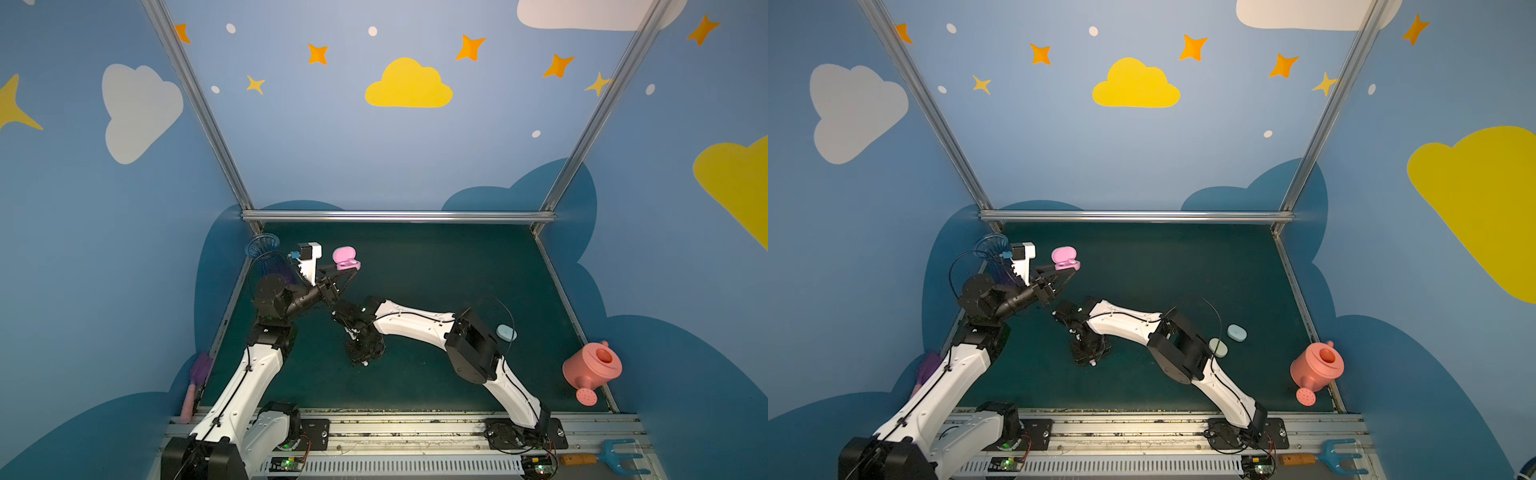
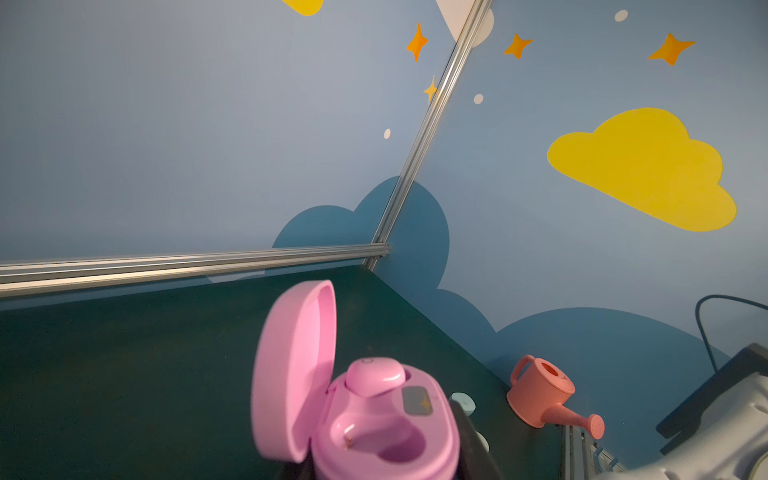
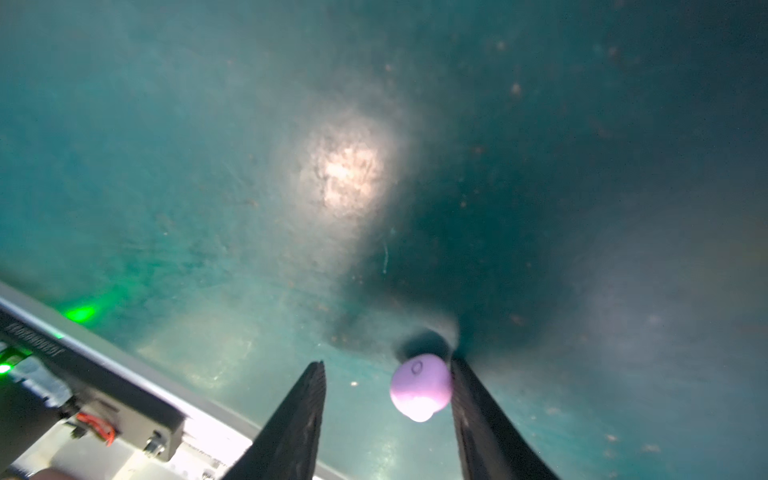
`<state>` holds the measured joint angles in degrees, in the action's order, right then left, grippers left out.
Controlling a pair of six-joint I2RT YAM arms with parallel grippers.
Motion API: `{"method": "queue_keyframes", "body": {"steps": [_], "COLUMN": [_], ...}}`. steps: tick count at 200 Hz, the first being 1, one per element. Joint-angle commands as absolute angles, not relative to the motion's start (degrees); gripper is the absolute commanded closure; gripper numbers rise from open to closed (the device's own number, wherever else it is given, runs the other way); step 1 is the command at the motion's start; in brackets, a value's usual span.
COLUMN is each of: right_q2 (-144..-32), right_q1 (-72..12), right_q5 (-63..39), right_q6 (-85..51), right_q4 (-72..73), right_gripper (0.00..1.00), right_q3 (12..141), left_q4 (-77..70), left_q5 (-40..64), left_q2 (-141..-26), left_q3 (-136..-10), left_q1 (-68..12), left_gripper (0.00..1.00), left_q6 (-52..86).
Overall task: Insert wireless bluetooth earbuds into charging case
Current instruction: Pick up the wireless bluetooth earbud from the bottom-center of the table.
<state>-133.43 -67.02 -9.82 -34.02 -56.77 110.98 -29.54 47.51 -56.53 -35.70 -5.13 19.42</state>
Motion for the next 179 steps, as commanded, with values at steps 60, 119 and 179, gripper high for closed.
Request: {"method": "queue_keyframes", "body": {"steps": [60, 119, 179], "right_q2": [-137.00, -139.34, -139.75], "right_q1": [-68.18, -69.11, -69.41], "right_q5": [-4.17, 0.64, 2.06], "right_q6": [-33.79, -33.78, -33.34], "right_q4": [-61.62, -64.04, -64.60], "right_gripper": [0.58, 0.63, 0.75], "right_q3": [114.82, 118.55, 119.09], "left_q4": [-30.84, -30.62, -30.71], "left_q5": [48.38, 47.98, 48.05], "left_q2": [-56.17, -55.26, -55.17], "left_q3": [-35.51, -35.24, -35.19], "left_q1": [-4.48, -4.22, -4.13], "left_gripper": [0.92, 0.92, 0.92], "left_q6": [19.69, 19.95, 19.93]}}
